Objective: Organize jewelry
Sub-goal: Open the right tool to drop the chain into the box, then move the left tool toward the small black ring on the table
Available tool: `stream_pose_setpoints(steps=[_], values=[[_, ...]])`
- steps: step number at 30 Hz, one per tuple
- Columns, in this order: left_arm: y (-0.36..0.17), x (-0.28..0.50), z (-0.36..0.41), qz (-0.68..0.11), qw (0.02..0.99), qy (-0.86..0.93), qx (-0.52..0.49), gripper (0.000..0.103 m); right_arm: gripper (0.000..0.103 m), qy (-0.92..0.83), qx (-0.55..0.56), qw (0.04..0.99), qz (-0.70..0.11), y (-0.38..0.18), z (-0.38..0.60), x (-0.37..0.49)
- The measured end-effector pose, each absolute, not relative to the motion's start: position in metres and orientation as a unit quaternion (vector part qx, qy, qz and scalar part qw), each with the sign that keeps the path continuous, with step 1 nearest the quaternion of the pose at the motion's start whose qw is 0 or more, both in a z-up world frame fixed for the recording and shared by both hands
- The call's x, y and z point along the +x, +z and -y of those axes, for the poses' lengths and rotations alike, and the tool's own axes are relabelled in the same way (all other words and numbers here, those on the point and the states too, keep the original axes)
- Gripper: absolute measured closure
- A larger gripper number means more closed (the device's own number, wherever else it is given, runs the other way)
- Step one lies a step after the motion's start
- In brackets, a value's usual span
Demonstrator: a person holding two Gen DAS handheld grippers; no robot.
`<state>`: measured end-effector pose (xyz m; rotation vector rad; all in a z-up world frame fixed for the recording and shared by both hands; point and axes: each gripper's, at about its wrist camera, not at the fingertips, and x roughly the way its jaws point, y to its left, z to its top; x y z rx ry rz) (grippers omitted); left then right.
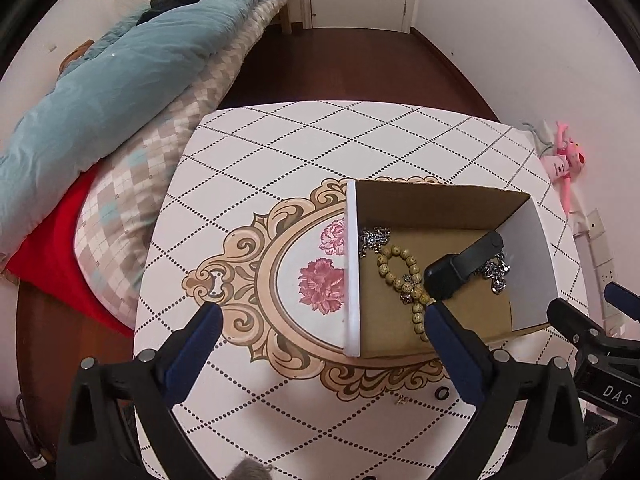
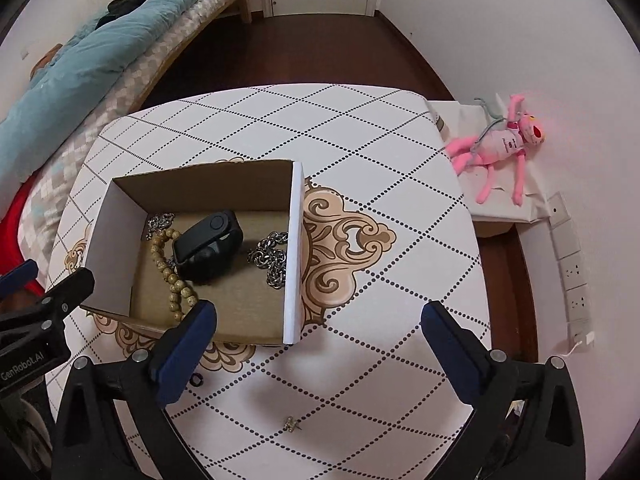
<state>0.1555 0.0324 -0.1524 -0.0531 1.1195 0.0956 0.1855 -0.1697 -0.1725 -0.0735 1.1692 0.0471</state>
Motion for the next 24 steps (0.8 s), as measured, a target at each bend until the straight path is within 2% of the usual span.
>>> stream_pose_setpoints(steps=[24], values=[[-0.047, 0.059, -0.012, -0.439, 0.897, 0.039, -0.020, 0.000, 0.000, 0.013, -0.017, 0.903, -0.428, -0.056, 0.183, 0.082]])
